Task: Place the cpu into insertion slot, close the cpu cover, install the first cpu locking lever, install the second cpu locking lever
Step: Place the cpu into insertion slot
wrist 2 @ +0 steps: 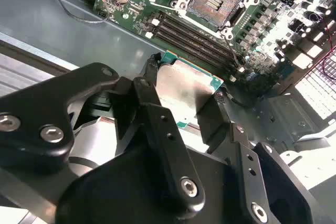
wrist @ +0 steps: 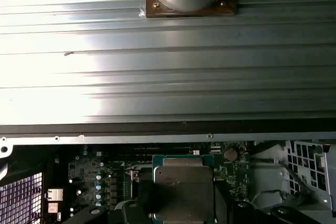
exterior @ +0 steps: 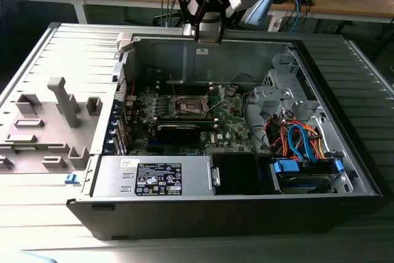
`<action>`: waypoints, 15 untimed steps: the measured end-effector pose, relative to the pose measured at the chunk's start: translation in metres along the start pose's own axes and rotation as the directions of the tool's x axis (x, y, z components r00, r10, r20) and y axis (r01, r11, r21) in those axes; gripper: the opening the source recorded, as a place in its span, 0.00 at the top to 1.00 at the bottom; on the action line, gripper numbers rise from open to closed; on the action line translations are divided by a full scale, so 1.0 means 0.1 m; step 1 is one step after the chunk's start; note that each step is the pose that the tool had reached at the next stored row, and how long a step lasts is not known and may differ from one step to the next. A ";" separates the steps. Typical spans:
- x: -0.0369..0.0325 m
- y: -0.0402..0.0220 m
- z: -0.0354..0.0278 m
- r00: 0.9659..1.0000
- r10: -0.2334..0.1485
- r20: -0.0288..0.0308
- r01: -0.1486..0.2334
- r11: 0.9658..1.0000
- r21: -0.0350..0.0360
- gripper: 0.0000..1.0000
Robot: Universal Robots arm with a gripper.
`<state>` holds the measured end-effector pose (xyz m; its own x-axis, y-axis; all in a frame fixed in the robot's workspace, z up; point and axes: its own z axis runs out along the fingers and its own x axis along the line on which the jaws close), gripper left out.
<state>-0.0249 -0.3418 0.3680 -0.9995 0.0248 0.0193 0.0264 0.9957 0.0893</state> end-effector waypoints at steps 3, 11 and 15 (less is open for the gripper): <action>0.001 -0.006 0.001 1.000 0.000 0.000 0.000 1.000 0.000 0.45; 0.000 -0.043 0.006 1.000 0.000 0.000 0.000 1.000 0.000 0.45; 0.001 -0.070 0.006 1.000 0.000 0.000 0.000 1.000 0.000 0.45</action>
<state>-0.0252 -0.3488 0.3667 -0.9995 0.0247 0.0193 0.0264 0.9957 0.0894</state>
